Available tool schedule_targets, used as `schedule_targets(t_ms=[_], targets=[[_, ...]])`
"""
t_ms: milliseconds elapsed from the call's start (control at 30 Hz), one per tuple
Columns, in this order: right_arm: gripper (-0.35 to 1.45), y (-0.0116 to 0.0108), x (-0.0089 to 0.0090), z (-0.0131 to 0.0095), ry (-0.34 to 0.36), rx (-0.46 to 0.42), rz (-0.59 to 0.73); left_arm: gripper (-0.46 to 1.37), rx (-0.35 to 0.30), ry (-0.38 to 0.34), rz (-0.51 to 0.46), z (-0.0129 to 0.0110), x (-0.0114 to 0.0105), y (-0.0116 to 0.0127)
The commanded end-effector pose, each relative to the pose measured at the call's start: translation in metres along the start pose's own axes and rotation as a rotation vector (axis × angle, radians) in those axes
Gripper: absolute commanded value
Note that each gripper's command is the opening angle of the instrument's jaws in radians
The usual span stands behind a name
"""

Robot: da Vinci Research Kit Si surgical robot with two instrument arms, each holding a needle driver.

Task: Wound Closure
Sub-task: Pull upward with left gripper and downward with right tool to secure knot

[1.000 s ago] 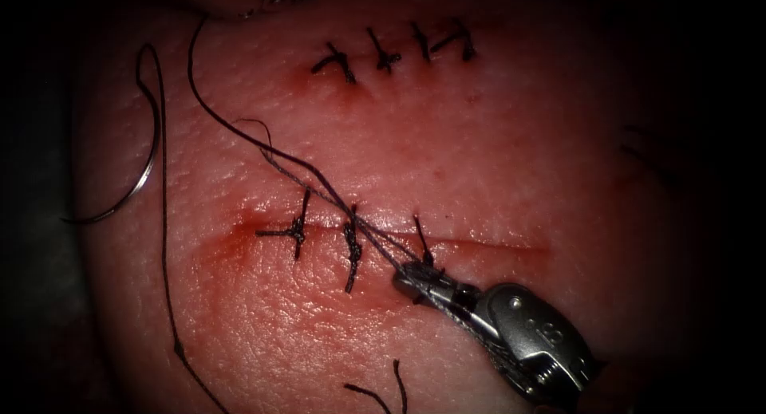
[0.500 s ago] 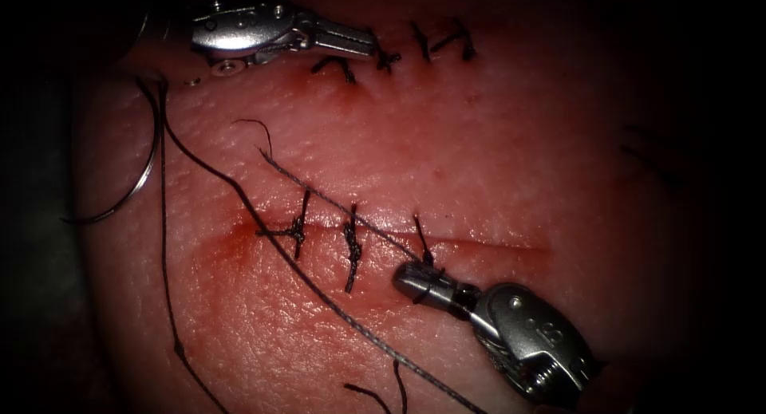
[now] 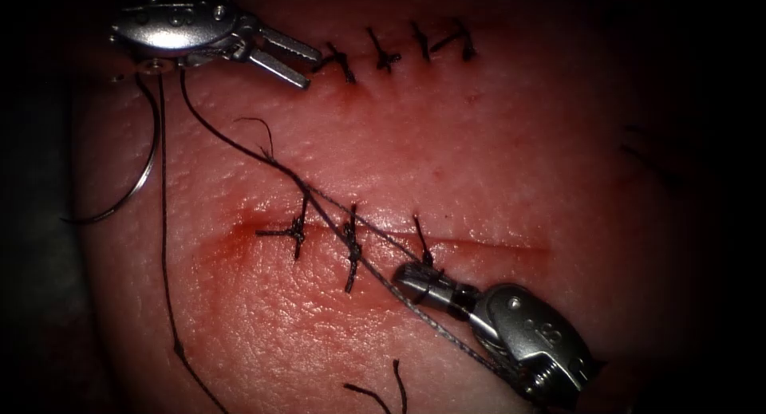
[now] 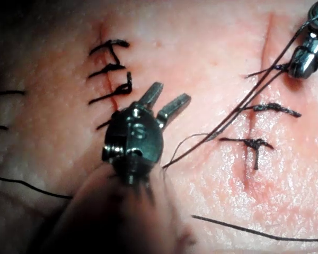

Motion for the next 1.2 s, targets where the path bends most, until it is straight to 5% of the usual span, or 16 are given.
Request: schedule_targets(t_ms=[33, 133, 333, 533, 867, 1033, 1200], targets=[[-0.35, 0.0, 0.0, 0.0, 0.0, -0.008, 0.0, 0.51, 0.03, -0.041, 0.014, 0.0, 0.0003, -0.0002], [-0.35, 0.0, 0.0, 0.0, -0.003, -0.007, 0.0, 0.66, 0.039, -0.082, 0.026, 0.0, 0.0003, -0.0002], [-0.35, 0.0002, 0.0, 0.0, -0.009, -0.007, 0.0, 0.75, -0.072, -0.086, 0.053, 0.0003, 0.0004, -0.0003], [-0.35, 0.0004, 0.0, 0.0001, -0.012, -0.007, 0.0, 0.77, -0.339, -0.152, 0.028, 0.001, 0.001, -0.0001], [-0.35, 0.0003, 0.0, 0.0001, -0.018, -0.006, -0.006, 0.67, -0.545, -0.191, 0.002, 0.003, 0.0025, 0.0018], [-0.35, 0.0004, 0.0, 0.0001, -0.018, -0.006, -0.006, 0.61, -0.535, -0.207, 0.002, 0.0039, 0.0029, 0.0023], [-0.35, 0.0004, 0.0, 0.0, -0.021, -0.005, -0.006, 0.57, -0.498, -0.372, 0.038, 0.0042, 0.0029, 0.0022]])
